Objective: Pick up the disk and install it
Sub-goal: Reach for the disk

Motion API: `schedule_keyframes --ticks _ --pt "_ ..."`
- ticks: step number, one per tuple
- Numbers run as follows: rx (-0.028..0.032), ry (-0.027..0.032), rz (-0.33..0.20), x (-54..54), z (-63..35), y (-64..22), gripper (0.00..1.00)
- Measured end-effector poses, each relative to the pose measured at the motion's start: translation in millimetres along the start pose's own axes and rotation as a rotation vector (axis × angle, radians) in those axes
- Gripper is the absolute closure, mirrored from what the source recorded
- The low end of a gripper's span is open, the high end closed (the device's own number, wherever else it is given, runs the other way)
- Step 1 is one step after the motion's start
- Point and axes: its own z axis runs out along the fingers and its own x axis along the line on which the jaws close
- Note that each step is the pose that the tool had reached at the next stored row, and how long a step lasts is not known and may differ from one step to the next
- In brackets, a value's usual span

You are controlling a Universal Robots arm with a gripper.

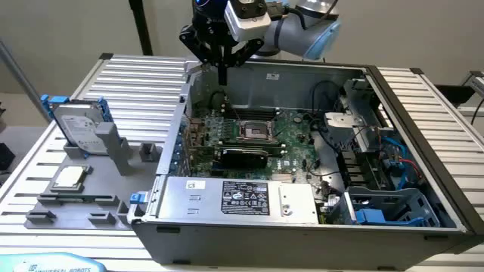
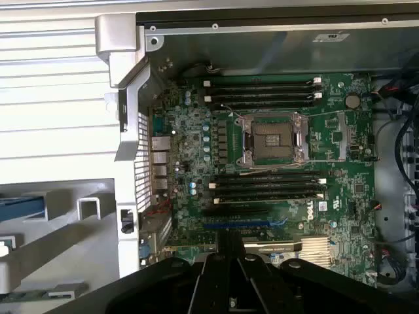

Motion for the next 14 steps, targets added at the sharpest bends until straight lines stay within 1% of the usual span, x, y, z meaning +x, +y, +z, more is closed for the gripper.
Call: schedule_keyframes --ticks 14 --pt "0.0 0.0 0.0 0.0 0.0 0.0 0.89"
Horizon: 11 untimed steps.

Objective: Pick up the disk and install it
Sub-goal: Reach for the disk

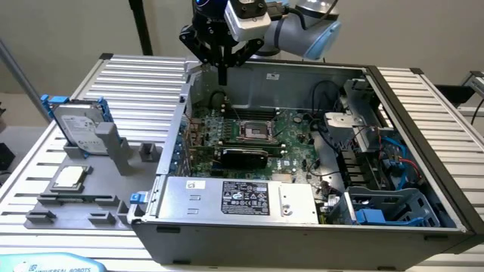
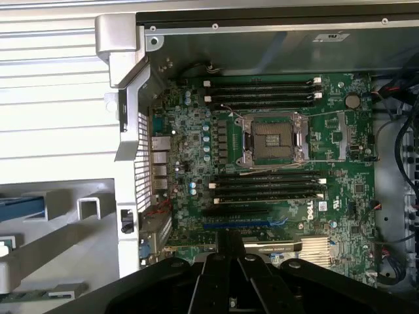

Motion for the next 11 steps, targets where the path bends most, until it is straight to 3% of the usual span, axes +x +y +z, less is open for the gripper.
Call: schedule_keyframes --ticks 5,11 --pt "0.0 0.0 0.0 1.2 0.0 -0.1 0.89" --pt "-0.0001 0.0 0.0 27.4 -0.6 -1.5 0.89"
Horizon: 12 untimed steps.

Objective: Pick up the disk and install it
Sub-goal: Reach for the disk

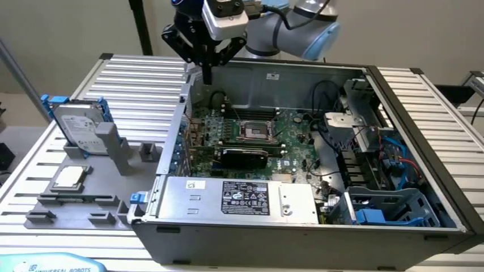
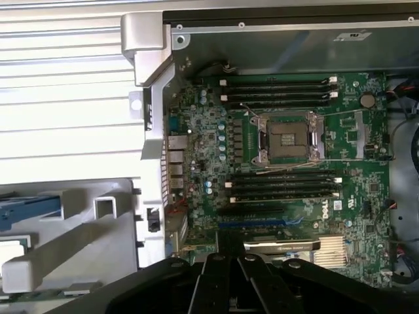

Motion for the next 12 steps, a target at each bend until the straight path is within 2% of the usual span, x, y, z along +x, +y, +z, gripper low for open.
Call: schedule_keyframes --ticks 12 --pt "0.0001 0.0014 0.0 54.7 -1.1 -1.4 0.89"
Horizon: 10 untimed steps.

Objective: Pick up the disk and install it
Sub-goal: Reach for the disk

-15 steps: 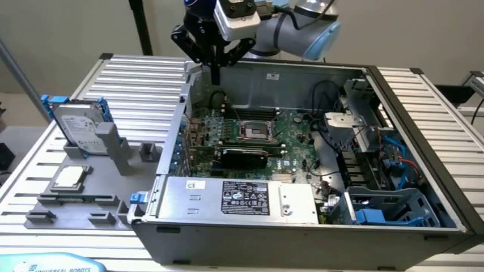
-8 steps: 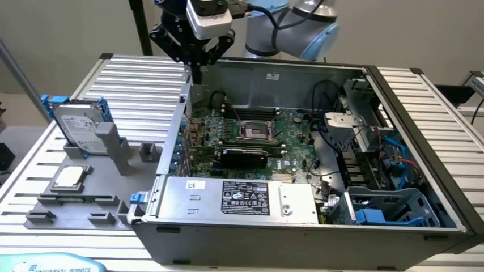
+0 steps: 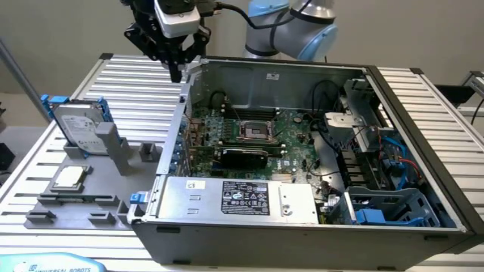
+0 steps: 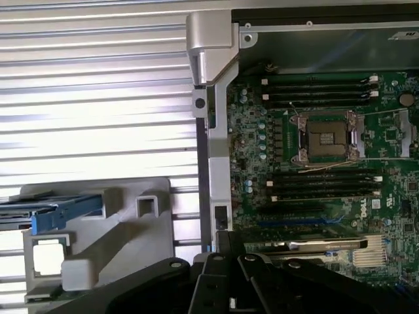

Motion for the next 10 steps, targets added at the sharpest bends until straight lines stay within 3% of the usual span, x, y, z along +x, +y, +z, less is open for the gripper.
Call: schedule_keyframes --ticks 10 --pt "0.0004 0.0039 0.0 45.5 -0.9 -0.9 0.89"
